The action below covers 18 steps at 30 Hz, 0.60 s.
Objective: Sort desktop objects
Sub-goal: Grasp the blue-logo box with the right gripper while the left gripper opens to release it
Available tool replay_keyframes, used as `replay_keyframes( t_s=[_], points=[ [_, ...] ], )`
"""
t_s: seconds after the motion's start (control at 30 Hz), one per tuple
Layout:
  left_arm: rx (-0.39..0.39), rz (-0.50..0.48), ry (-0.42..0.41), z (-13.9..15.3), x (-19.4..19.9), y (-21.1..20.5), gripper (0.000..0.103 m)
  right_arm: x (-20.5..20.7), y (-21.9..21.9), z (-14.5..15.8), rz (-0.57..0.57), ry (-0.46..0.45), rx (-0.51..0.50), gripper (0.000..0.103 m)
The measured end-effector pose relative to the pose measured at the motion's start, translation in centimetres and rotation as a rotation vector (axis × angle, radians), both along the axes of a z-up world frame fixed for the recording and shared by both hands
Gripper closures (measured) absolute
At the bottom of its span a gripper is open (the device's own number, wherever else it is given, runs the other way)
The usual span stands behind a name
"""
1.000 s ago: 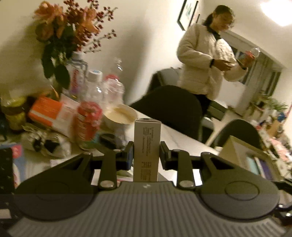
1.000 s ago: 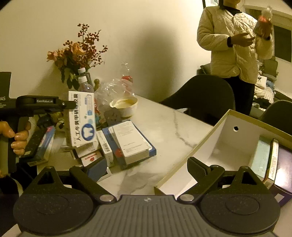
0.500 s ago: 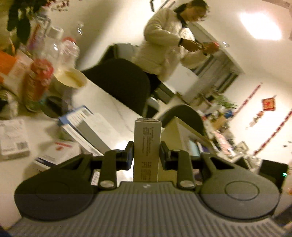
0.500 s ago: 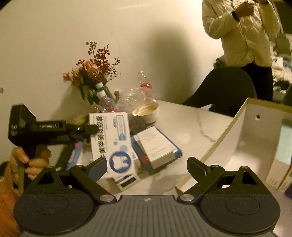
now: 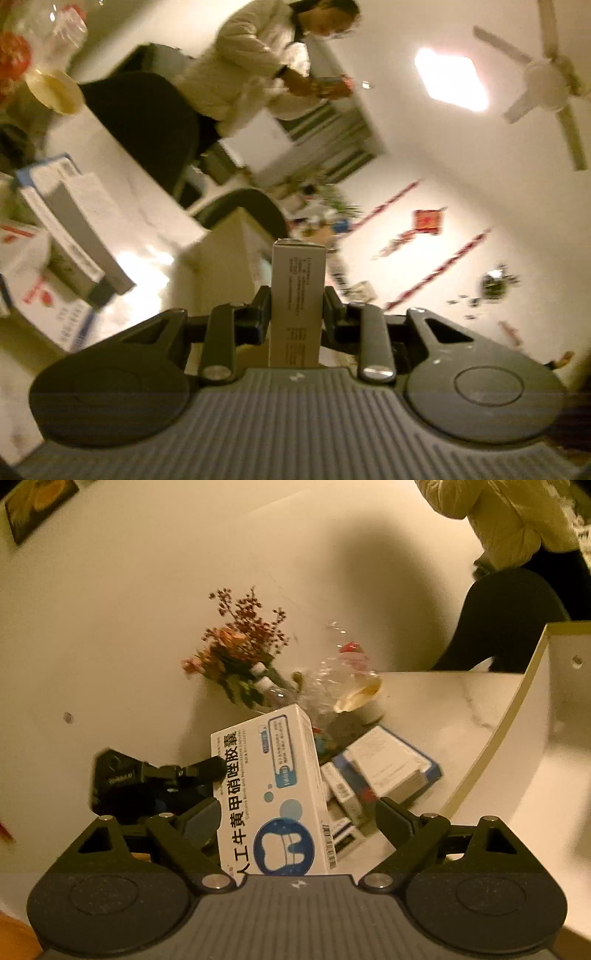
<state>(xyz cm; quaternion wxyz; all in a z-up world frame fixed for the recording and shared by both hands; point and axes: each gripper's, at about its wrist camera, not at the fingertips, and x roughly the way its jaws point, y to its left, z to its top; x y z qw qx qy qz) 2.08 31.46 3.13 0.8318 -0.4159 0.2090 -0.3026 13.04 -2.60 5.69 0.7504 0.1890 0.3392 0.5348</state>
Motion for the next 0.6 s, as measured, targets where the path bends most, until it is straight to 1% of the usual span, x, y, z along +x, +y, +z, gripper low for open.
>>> replay_keyframes(
  t_s=[0.23,0.33,0.4,0.47,0.5,0.53,0.6],
  points=[
    [-0.145,-0.077,-0.012,-1.1,0.1,-0.4,0.076,0.8,-1.1,-0.5,0.060,0.103,0.138,0.020],
    [-0.184,-0.102,-0.020,-1.4,0.2,-0.8,0.076,1.0,-1.3,-0.7,0.092,0.141,0.183,0.025],
    [-0.196,-0.108,-0.026,-1.5,0.3,-1.1,0.076,1.1,-1.3,-0.9,0.106,0.162,0.200,0.030],
    [-0.196,-0.103,-0.024,-1.6,0.5,-1.3,0.076,1.1,-1.4,-1.1,0.116,0.184,0.207,0.043],
    [-0.203,-0.100,-0.021,-1.8,0.7,-1.3,0.076,1.2,-1.4,-1.2,0.122,0.196,0.216,0.046],
    [-0.213,-0.097,-0.017,-2.0,0.8,-1.3,0.076,1.2,-1.5,-1.4,0.127,0.210,0.228,0.053],
    [-0.217,-0.083,-0.013,-2.3,1.0,-1.2,0.076,1.3,-1.7,-1.5,0.129,0.229,0.239,0.058]
  ],
)
